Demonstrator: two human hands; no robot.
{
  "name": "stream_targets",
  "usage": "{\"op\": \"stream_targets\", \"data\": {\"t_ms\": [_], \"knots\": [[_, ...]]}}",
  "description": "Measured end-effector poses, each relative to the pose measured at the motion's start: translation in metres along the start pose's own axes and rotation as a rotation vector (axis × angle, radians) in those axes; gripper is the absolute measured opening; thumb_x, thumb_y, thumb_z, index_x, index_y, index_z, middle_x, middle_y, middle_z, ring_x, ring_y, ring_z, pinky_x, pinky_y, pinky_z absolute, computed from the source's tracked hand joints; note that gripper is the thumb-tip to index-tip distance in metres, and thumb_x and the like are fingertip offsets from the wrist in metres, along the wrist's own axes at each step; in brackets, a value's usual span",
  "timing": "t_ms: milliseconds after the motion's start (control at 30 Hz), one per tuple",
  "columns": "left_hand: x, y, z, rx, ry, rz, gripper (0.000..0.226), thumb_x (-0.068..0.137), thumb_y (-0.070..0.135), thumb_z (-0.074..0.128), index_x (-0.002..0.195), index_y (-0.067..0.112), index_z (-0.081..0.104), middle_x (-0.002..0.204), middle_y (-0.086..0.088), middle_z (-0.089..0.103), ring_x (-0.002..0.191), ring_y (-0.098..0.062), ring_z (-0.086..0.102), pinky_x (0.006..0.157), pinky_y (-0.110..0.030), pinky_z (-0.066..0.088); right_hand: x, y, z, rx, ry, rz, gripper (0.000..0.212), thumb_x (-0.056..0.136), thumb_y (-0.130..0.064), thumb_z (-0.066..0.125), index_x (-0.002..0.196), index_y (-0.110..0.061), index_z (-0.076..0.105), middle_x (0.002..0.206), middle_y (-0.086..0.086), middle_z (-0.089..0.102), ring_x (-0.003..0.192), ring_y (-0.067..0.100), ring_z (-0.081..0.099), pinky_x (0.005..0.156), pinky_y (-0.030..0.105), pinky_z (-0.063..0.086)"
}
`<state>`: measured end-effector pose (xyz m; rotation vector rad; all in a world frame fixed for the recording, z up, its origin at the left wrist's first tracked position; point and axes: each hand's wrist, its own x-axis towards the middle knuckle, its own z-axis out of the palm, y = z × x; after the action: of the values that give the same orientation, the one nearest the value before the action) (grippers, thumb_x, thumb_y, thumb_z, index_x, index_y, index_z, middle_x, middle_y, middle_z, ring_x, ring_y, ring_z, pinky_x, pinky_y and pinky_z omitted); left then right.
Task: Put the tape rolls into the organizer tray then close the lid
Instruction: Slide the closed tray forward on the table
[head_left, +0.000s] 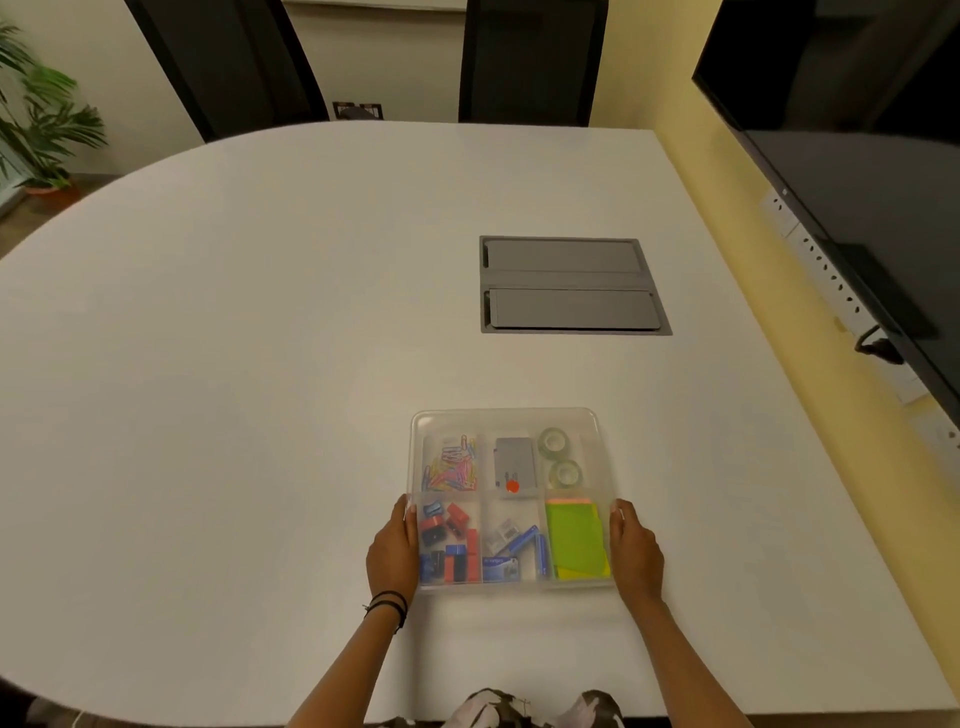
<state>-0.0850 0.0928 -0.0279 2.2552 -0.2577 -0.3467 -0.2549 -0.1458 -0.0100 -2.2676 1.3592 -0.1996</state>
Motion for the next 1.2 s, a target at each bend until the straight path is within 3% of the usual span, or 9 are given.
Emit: {"op": "stream_targets", "data": {"t_ms": [200, 400, 467, 567, 667, 833, 1133, 1200], "knots": [[-0.002, -0.003, 0.001, -0.038, -0.004, 0.021, 0.030, 0.101, 0.032, 0.033, 0.119, 0.019, 0.054, 0.087, 0.002, 0.068, 0.068, -0.015, 0.065, 0.060, -0.013, 0.048, -0.007, 0.003, 0.004, 0.096, 0.031, 0.050, 0.032, 0.100, -0.022, 0.039, 0.121, -0.006, 0.056, 0.095, 0.026, 0.070, 0.087, 0.042, 0.066, 0.074, 0.044, 0.053], [-0.001, -0.003, 0.002, -0.081, -0.003, 0.023, 0.027, 0.100, 0.030, 0.035, 0.114, 0.019, 0.056, 0.087, 0.003, 0.067, 0.069, -0.014, 0.066, 0.067, -0.024, 0.056, -0.004, 0.003, 0.007, 0.258, 0.060, 0.064, 0.031, 0.098, -0.017, 0.045, 0.119, 0.000, 0.060, 0.105, 0.022, 0.071, 0.094, 0.037, 0.068, 0.081, 0.040, 0.054], [0.001, -0.004, 0.002, -0.084, 0.003, 0.030, 0.026, 0.100, 0.030, 0.037, 0.113, 0.019, 0.057, 0.086, 0.003, 0.068, 0.068, -0.014, 0.066, 0.066, -0.021, 0.055, -0.005, 0.003, 0.008, 0.297, 0.067, 0.078, 0.030, 0.098, -0.015, 0.046, 0.118, 0.002, 0.061, 0.106, 0.022, 0.071, 0.096, 0.036, 0.068, 0.082, 0.040, 0.054], [0.002, -0.003, 0.002, -0.090, -0.008, 0.043, 0.025, 0.100, 0.029, 0.038, 0.113, 0.019, 0.057, 0.087, 0.003, 0.068, 0.070, -0.015, 0.067, 0.069, -0.026, 0.058, -0.007, 0.004, 0.009, 0.312, 0.067, 0.090, 0.029, 0.097, -0.014, 0.046, 0.114, 0.003, 0.062, 0.101, 0.023, 0.072, 0.092, 0.037, 0.069, 0.076, 0.034, 0.051], [0.004, -0.003, 0.000, -0.095, -0.012, 0.026, 0.030, 0.100, 0.029, 0.037, 0.121, 0.017, 0.055, 0.095, -0.002, 0.070, 0.076, -0.019, 0.067, 0.073, -0.031, 0.058, -0.008, 0.002, 0.008, 0.293, 0.060, 0.093, 0.028, 0.097, -0.015, 0.046, 0.114, 0.001, 0.062, 0.095, 0.022, 0.073, 0.086, 0.037, 0.069, 0.072, 0.037, 0.052], [0.004, -0.005, -0.002, -0.128, -0.033, 0.031, 0.030, 0.100, 0.028, 0.037, 0.122, 0.019, 0.055, 0.093, 0.002, 0.068, 0.075, -0.015, 0.066, 0.065, -0.012, 0.050, -0.009, 0.004, 0.007, 0.257, 0.033, 0.086, 0.024, 0.098, -0.015, 0.044, 0.107, -0.001, 0.061, 0.076, 0.023, 0.069, 0.069, 0.037, 0.064, 0.061, 0.037, 0.047], [-0.005, -0.009, -0.004, -0.128, 0.000, 0.023, 0.030, 0.101, 0.027, 0.037, 0.124, 0.021, 0.057, 0.093, 0.006, 0.067, 0.076, -0.012, 0.065, 0.062, -0.010, 0.048, -0.011, 0.005, 0.001, 0.198, -0.013, 0.069, 0.026, 0.099, -0.018, 0.040, 0.096, -0.002, 0.060, 0.074, 0.022, 0.066, 0.069, 0.038, 0.063, 0.063, 0.041, 0.050], [-0.007, -0.009, -0.005, -0.121, -0.004, 0.024, 0.029, 0.101, 0.028, 0.038, 0.122, 0.023, 0.057, 0.090, 0.007, 0.067, 0.073, -0.009, 0.064, 0.059, -0.010, 0.046, -0.013, 0.003, -0.003, 0.149, -0.023, 0.065, 0.024, 0.099, -0.021, 0.039, 0.105, -0.006, 0.057, 0.080, 0.021, 0.067, 0.075, 0.039, 0.064, 0.066, 0.041, 0.052]]}}
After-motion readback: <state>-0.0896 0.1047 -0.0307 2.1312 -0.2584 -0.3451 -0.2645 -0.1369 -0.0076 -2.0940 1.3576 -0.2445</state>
